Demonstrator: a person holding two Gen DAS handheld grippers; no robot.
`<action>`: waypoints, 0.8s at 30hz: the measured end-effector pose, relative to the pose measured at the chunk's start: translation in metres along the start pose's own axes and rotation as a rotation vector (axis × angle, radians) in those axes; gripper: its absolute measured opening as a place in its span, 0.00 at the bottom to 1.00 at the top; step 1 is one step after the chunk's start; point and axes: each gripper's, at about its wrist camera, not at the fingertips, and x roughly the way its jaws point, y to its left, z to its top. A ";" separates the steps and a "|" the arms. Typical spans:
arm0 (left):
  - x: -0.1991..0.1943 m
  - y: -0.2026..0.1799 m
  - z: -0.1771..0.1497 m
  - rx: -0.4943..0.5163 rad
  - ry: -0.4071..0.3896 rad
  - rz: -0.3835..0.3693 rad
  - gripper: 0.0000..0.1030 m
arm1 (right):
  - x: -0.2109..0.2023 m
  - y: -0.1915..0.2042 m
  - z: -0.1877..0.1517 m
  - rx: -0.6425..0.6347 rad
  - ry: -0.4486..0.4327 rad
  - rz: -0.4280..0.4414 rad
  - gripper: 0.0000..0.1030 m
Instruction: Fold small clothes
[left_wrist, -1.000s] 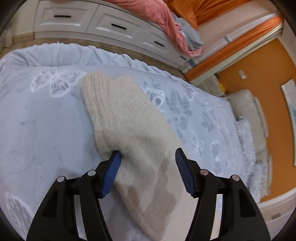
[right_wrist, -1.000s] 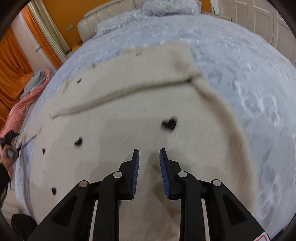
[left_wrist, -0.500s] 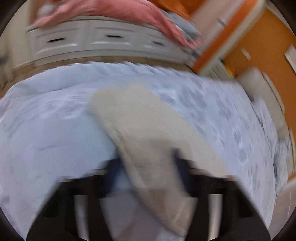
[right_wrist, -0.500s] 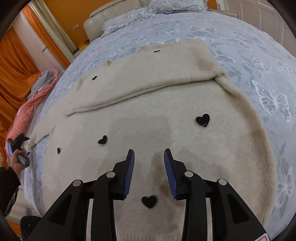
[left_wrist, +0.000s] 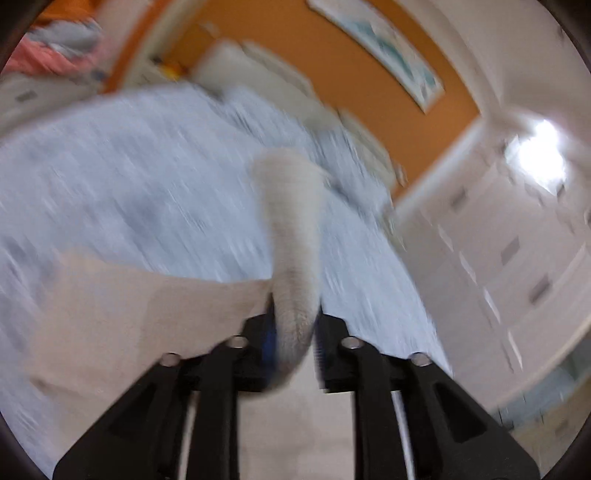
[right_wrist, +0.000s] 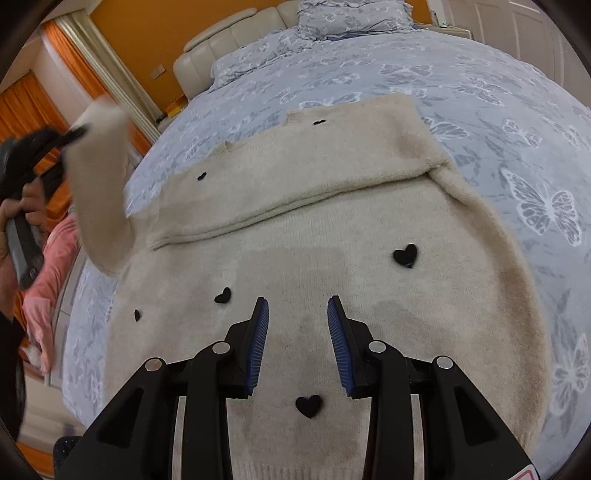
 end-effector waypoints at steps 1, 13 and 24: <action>0.014 -0.007 -0.026 -0.002 0.048 0.008 0.42 | -0.002 -0.007 0.000 0.011 -0.001 -0.012 0.34; -0.030 0.125 -0.109 -0.453 0.063 0.220 0.61 | 0.014 -0.024 0.070 0.056 -0.022 0.096 0.61; -0.043 0.167 -0.064 -0.565 -0.074 0.177 0.06 | 0.154 0.018 0.160 0.173 0.115 0.164 0.08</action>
